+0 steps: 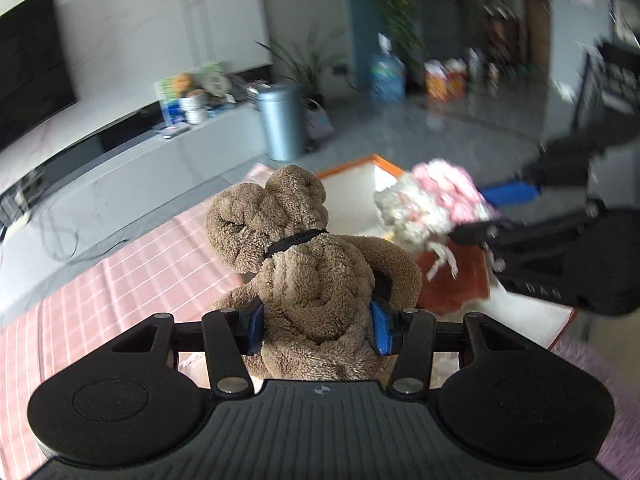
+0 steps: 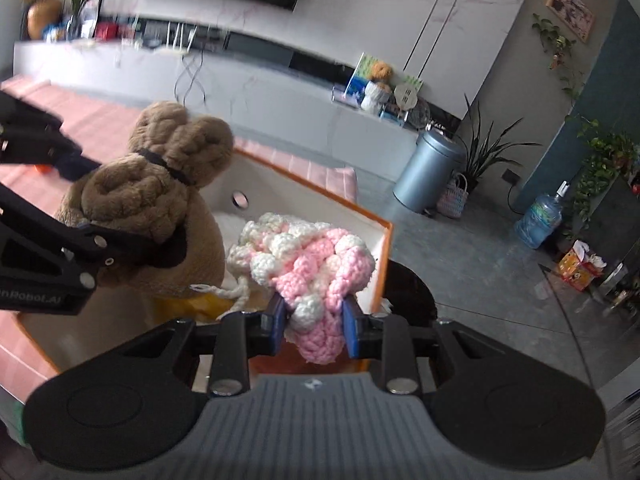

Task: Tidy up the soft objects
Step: 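Lower the teddy bear into the box with the left tool while the right tool releases the crochet piece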

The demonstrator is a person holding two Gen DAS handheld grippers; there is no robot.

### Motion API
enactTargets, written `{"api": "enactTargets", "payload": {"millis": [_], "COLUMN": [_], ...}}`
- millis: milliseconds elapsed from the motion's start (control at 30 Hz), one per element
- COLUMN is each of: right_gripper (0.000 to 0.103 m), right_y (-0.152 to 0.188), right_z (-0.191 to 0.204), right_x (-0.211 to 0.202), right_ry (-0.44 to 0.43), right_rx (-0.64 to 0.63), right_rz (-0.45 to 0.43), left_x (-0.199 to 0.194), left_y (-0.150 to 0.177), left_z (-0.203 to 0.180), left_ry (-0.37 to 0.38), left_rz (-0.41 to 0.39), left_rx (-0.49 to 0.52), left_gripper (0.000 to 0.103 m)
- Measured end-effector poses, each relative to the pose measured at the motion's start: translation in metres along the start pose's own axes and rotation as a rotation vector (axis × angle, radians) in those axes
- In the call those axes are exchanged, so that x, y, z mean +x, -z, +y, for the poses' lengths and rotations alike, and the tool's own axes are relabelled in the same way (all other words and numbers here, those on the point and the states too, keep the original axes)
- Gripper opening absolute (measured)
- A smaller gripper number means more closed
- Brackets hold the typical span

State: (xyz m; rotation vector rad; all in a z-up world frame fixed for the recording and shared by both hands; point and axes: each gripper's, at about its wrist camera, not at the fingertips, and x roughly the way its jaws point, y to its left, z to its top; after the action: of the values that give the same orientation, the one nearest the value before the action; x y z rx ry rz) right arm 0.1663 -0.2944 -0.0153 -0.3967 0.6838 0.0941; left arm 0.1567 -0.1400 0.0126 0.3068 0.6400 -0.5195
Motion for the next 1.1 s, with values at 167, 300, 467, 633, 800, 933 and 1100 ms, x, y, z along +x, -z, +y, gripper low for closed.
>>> {"api": "enactTargets", "payload": {"millis": [167, 300, 467, 633, 800, 933, 1100], "right_gripper": [0.029, 0.03, 0.03, 0.03, 0.035, 0.044, 0.055], "right_y": [-0.003, -0.01, -0.017, -0.02, -0.024, -0.018, -0.016], "right_z": [-0.004, 0.001, 0.004, 0.011, 0.005, 0.01, 0.007], "right_x": [0.027, 0.044, 0.06, 0.078, 0.092, 0.089, 0.083], "right_ry": [-0.016, -0.014, -0.054, -0.082, -0.104, -0.113, -0.114], "right_rx": [-0.103, -0.211, -0.294, -0.333, -0.31, -0.338, -0.341], "right_rz": [0.048, 0.062, 0.071, 0.11, 0.135, 0.143, 0.133], "left_x": [0.033, 0.054, 0.076, 0.095, 0.103, 0.104, 0.102], "left_y": [-0.003, 0.0, 0.005, 0.006, 0.003, 0.004, 0.006], "left_z": [-0.02, -0.031, -0.035, -0.028, -0.021, -0.019, -0.018], "left_ry": [0.019, 0.021, 0.037, 0.039, 0.056, 0.053, 0.052], "left_rz": [0.073, 0.129, 0.181, 0.229, 0.251, 0.252, 0.239], "left_rx": [0.126, 0.219, 0.27, 0.274, 0.256, 0.248, 0.254], "left_gripper": [0.058, 0.059, 0.059, 0.062, 0.072, 0.079, 0.084]}}
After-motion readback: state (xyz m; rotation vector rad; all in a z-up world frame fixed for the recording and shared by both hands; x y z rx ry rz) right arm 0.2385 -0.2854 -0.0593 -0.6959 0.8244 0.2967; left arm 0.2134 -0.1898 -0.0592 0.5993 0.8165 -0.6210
